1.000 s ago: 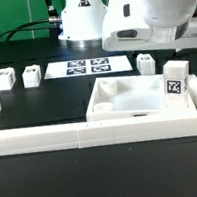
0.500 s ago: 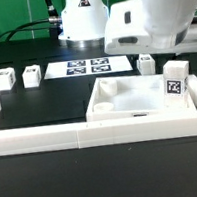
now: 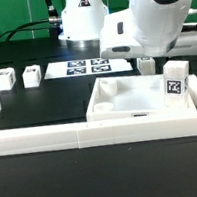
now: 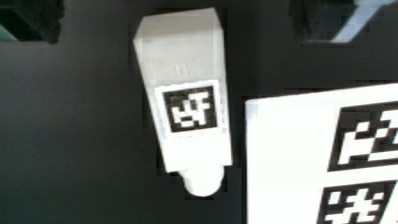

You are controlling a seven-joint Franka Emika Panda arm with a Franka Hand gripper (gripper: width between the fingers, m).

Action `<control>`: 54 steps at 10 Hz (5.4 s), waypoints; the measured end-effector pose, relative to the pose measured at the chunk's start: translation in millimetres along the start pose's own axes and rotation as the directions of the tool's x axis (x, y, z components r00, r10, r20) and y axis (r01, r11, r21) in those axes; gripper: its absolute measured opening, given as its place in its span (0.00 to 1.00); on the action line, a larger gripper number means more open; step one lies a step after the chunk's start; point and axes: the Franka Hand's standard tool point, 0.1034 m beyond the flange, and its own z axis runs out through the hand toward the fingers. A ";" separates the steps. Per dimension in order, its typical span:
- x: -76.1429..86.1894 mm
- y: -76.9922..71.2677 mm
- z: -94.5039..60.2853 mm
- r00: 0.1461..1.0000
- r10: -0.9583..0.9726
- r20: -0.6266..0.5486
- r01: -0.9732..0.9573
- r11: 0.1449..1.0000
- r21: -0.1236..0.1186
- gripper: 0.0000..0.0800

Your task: Assemble square table

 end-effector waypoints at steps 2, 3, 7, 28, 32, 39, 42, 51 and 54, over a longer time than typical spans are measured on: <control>0.4 1.4 -0.4 1.000 0.003 0.000 -0.003 1.000 0.002 0.81; 0.5 2.0 -0.5 1.000 0.004 0.000 -0.004 1.000 0.003 0.81; -6.6 -4.7 39.6 0.998 0.058 0.032 -0.058 0.998 0.000 0.81; -36.4 38.2 -73.1 0.987 0.034 -0.159 -0.029 0.999 0.034 0.36; -11.8 67.0 -169.1 0.861 -0.030 -0.507 0.039 0.999 0.007 0.36; 0.1 64.7 -196.2 0.537 -0.034 -0.843 0.060 0.998 -0.002 0.36; 22.0 81.9 -257.4 0.309 -0.046 -0.950 0.048 0.998 -0.033 0.36; 31.9 101.1 -264.6 0.022 -0.096 -0.995 -0.007 0.995 -0.097 0.36; 46.6 113.7 -257.4 0.136 -0.153 -0.979 0.012 0.988 -0.153 0.36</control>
Offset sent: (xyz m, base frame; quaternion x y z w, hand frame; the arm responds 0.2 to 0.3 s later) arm 0.0000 0.0000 0.0000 0.0000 0.0000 0.0000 1.0000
